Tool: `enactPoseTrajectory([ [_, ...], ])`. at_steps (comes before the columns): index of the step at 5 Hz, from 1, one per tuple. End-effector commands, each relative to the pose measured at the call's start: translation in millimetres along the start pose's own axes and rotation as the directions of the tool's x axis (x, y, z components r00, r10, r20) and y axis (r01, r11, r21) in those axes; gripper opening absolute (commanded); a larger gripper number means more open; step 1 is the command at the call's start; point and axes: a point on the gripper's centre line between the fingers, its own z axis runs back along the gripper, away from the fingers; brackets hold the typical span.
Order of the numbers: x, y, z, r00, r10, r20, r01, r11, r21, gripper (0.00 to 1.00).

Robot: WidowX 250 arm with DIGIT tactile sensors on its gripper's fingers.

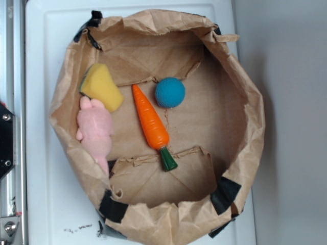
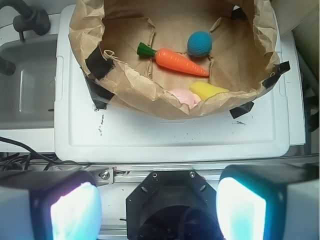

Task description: Grab the blue ball.

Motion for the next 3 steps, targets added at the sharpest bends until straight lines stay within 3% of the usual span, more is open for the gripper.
enactPoseTrajectory([
  [1, 0.0, 0.0, 0.0, 1.0, 0.0, 0.0, 0.0, 1.0, 0.0, 1.0],
  [2, 5.4, -6.1, 2.0, 1.0, 0.005, 0.028, -0.004, 0.999, -0.032, 1.0],
  [3, 8.9, -2.5, 4.2, 0.999, 0.041, 0.007, -0.04, 0.995, -0.095, 1.0],
])
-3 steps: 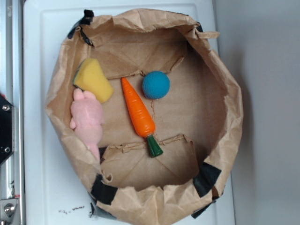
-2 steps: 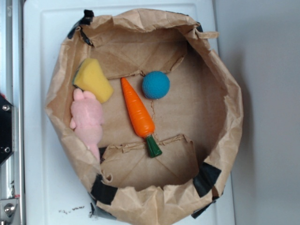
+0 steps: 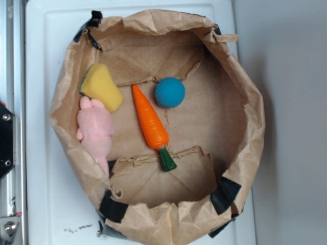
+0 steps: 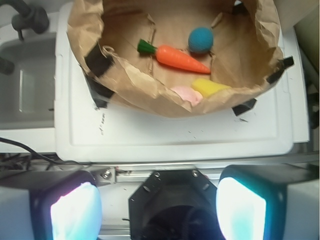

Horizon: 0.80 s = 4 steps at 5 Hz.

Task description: Grab the blue ball.

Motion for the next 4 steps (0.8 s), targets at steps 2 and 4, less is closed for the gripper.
enactPoseTrajectory([
  [2, 75, 24, -49, 0.992, 0.107, -0.068, -0.109, 0.994, -0.028, 1.0],
  [4, 171, 24, -85, 0.983, 0.168, -0.069, -0.168, 0.986, -0.003, 1.0],
])
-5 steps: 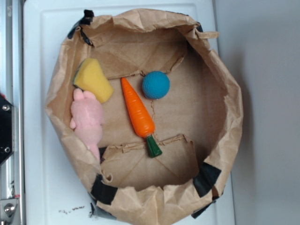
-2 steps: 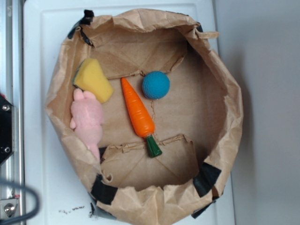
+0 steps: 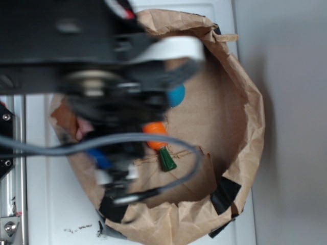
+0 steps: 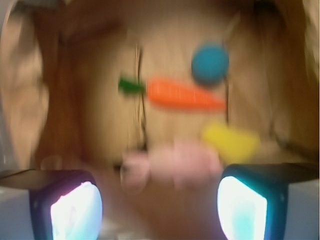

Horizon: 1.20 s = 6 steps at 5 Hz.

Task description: Grab the blue ball.

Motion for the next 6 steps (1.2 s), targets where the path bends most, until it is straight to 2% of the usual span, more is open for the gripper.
enactPoseTrajectory([
  [1, 53, -6, 11, 0.997, 0.036, 0.064, -0.036, 0.999, 0.002, 1.0],
  [3, 53, -6, 11, 0.997, 0.036, 0.064, -0.036, 0.999, 0.002, 1.0],
  [4, 42, 6, -20, 0.993, 0.02, 0.118, -0.019, 1.0, -0.015, 1.0],
  [6, 30, 33, -61, 0.983, 0.001, 0.184, -0.006, 1.0, 0.026, 1.0],
])
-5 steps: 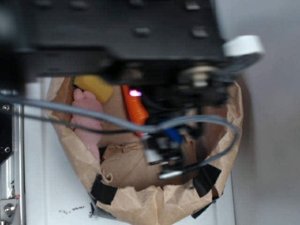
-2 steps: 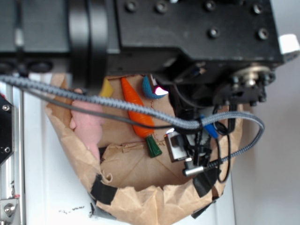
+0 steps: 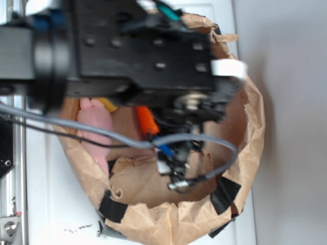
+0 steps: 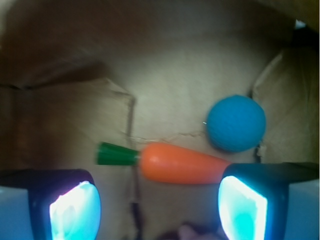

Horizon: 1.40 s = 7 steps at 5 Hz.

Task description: Grab the blue ball.

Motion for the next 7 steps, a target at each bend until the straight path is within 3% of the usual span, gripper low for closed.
enactPoseTrajectory([
  [1, 6, 19, -14, 0.993, 0.02, 0.12, -0.026, 0.998, 0.056, 1.0],
  [2, 24, 19, -14, 0.993, 0.071, 0.096, -0.077, 0.995, 0.062, 1.0],
  [4, 43, 31, 8, 0.981, 0.167, 0.102, -0.173, 0.984, 0.052, 1.0],
  [5, 41, 36, -3, 0.966, 0.194, 0.172, -0.209, 0.975, 0.075, 1.0],
  [7, 30, 32, -32, 0.968, 0.176, 0.177, -0.196, 0.975, 0.105, 1.0],
])
